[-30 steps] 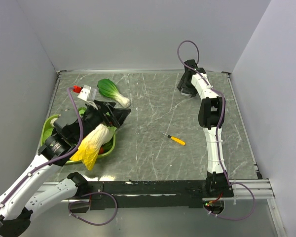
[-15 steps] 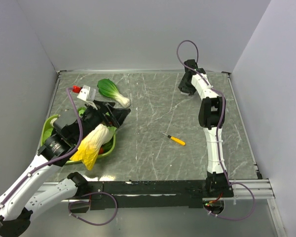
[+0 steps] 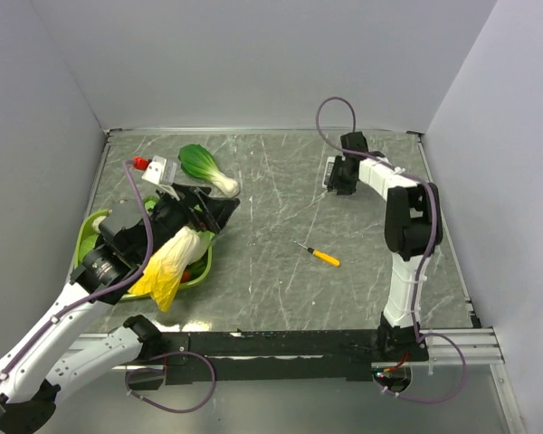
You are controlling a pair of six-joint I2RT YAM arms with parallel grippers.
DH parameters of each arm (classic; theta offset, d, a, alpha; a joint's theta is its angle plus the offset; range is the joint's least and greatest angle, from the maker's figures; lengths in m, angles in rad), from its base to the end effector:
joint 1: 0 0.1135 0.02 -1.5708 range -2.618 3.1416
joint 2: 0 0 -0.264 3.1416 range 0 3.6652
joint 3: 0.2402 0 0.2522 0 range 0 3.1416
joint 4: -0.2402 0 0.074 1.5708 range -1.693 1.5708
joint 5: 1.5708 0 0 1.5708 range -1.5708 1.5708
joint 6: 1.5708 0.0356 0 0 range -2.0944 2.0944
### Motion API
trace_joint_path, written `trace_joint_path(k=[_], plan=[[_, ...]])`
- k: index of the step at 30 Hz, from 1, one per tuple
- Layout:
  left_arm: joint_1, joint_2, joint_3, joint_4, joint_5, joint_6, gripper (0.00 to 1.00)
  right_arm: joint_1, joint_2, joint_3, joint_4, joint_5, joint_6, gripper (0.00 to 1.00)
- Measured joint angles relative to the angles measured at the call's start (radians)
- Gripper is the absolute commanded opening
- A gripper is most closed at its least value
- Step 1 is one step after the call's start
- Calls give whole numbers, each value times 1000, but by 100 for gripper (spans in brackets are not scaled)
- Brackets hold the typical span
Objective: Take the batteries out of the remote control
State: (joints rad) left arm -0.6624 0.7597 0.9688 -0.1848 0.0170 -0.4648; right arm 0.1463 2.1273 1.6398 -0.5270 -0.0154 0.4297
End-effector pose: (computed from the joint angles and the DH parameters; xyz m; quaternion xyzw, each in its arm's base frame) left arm 0.1300 -0.1022 0.4075 0.0750 0.6944 -0.3873 0.6018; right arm 0.4568 0.0679 0.1829 0.1337 0.9522 0.0851 0.2612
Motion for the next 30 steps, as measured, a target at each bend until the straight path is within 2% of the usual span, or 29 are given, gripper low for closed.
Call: trace_joint_path(k=[3,4,5,6,8,10,12,15,19,24,26,30], plan=[[0,5,0,0,-18,0,99,34,-133,-165,56,-29,-23,42],[0,8,0,0,-24,0,99,48,-180,-222,75,-36,-27,46],[0,10,0,0,-31,0,99,60,-230,-274,89,-39,-28,66],[0,12,0,-1,-35,0,99,74,-275,-321,100,-39,-28,74],[0,17,0,-1,-45,0,99,101,-330,-373,109,-20,-33,86],[0,19,0,-3,-53,0,99,124,-344,-370,114,18,-47,90],[0,20,0,-3,-59,0,99,131,-322,-321,88,62,-53,94],[0,19,-3,-2,-68,0,99,130,-228,-146,50,135,-53,99],[0,19,-10,-4,-74,0,99,128,-46,123,-6,225,-62,100],[0,19,-11,-4,-75,0,99,121,172,381,-128,262,-84,100],[0,19,-11,-4,-74,0,99,111,228,435,-162,256,-84,100],[0,19,-11,-4,-74,0,99,81,243,435,-204,232,-78,100]])
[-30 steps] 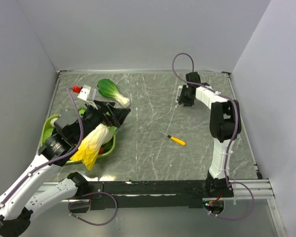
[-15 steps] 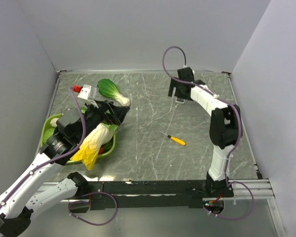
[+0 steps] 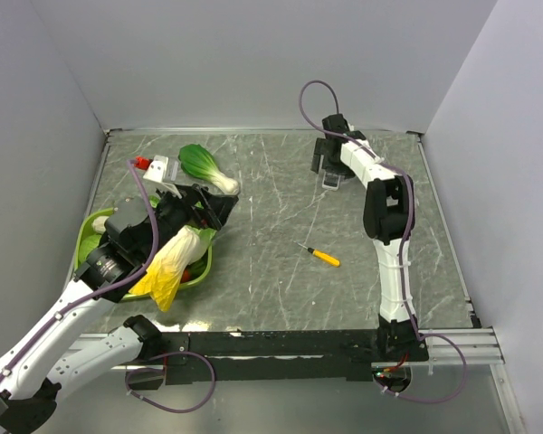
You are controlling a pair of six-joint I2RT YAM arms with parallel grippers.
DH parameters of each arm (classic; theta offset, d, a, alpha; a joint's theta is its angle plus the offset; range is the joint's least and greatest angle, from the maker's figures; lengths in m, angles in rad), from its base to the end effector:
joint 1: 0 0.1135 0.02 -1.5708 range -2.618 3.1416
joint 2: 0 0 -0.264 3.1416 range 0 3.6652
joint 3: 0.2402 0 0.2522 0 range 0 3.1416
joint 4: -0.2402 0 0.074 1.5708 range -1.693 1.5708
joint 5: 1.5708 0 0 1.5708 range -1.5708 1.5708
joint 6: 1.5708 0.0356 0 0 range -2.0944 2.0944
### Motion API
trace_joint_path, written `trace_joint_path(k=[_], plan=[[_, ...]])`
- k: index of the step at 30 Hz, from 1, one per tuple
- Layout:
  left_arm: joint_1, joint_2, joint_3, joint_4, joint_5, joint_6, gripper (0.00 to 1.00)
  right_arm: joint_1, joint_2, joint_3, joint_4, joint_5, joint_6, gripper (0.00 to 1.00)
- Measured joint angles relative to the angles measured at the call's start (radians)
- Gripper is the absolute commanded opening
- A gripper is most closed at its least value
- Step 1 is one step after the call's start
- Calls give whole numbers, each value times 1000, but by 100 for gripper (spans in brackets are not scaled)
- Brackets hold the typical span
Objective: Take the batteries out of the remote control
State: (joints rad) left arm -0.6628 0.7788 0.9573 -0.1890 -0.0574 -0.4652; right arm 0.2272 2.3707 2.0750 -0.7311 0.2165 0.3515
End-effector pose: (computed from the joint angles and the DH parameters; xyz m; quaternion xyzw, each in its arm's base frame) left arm 0.1369 -0.1043 0.4003 0.0500 0.7090 -0.3586 0.6051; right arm 0.5059 0.1091 0.1904 0.0885 0.9539 -0.0235 0.2857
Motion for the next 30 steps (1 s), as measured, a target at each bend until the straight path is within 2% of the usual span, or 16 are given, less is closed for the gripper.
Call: trace_joint_path(k=[9,16,26,29,30], plan=[[0,0,0,0,5,0,99,-28,2,0,-25,-43,15,95],[0,-7,0,0,3,0,99,-27,3,0,-29,-69,26,87],[0,-8,0,1,0,0,99,-27,57,31,-53,-74,29,84],[0,-10,0,0,-1,0,99,-27,57,39,-56,-80,29,79],[0,-10,0,1,-1,0,99,-27,57,39,-59,-79,29,75]])
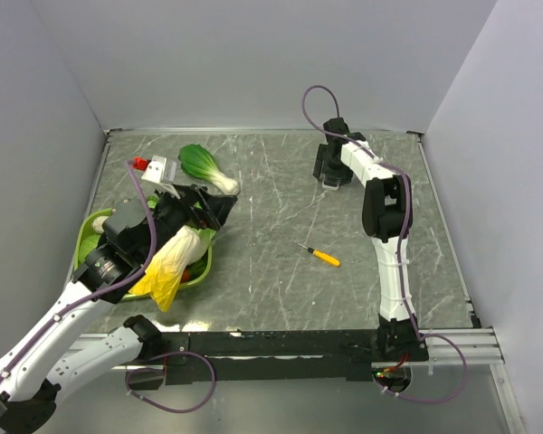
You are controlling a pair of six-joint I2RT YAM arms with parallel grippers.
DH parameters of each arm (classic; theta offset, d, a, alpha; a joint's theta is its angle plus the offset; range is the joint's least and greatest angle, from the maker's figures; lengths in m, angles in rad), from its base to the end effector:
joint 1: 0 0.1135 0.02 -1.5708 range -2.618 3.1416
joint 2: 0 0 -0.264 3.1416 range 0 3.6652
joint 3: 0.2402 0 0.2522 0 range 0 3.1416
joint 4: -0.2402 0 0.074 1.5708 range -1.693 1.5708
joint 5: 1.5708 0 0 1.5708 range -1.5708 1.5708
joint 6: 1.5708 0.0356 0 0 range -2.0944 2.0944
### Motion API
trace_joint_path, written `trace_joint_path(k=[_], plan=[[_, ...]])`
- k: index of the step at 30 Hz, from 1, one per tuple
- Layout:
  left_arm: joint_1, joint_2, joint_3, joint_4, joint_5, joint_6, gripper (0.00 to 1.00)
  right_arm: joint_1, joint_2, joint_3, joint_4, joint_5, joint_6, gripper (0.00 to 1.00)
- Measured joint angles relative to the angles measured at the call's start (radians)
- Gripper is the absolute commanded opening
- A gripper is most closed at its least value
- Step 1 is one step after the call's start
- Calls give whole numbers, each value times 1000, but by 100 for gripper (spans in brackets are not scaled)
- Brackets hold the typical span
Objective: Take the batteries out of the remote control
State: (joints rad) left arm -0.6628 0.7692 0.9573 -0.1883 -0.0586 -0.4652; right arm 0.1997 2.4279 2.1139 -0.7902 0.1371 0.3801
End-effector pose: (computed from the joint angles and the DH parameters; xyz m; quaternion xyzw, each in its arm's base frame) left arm 0.1347 -0.1025 0.4019 0.0491 0.7055 -0.3603 0.6084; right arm 0.5109 0.0984 0.1701 0.1032 0.9653 0.0021 0.2401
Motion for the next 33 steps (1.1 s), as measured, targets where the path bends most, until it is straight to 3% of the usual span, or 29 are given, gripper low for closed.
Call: trace_joint_path(k=[5,6,9,12,18,24,33], plan=[[0,-2,0,0,0,0,99,0,4,9,-12,-4,-1,59],[0,-2,-1,0,0,0,99,0,4,9,-12,-6,-3,51],[0,-13,-10,4,0,0,99,0,3,1,2,-18,-9,39],[0,-17,-16,4,-2,1,99,1,-33,-65,56,-35,-23,32],[0,11,-17,1,-42,-7,97,5,-242,-298,134,-127,-60,26],[0,122,12,-40,-102,-31,97,23,-601,-536,257,-231,-63,24],[18,259,82,-103,-104,-103,91,123,-1087,-1093,533,-442,-103,25]])
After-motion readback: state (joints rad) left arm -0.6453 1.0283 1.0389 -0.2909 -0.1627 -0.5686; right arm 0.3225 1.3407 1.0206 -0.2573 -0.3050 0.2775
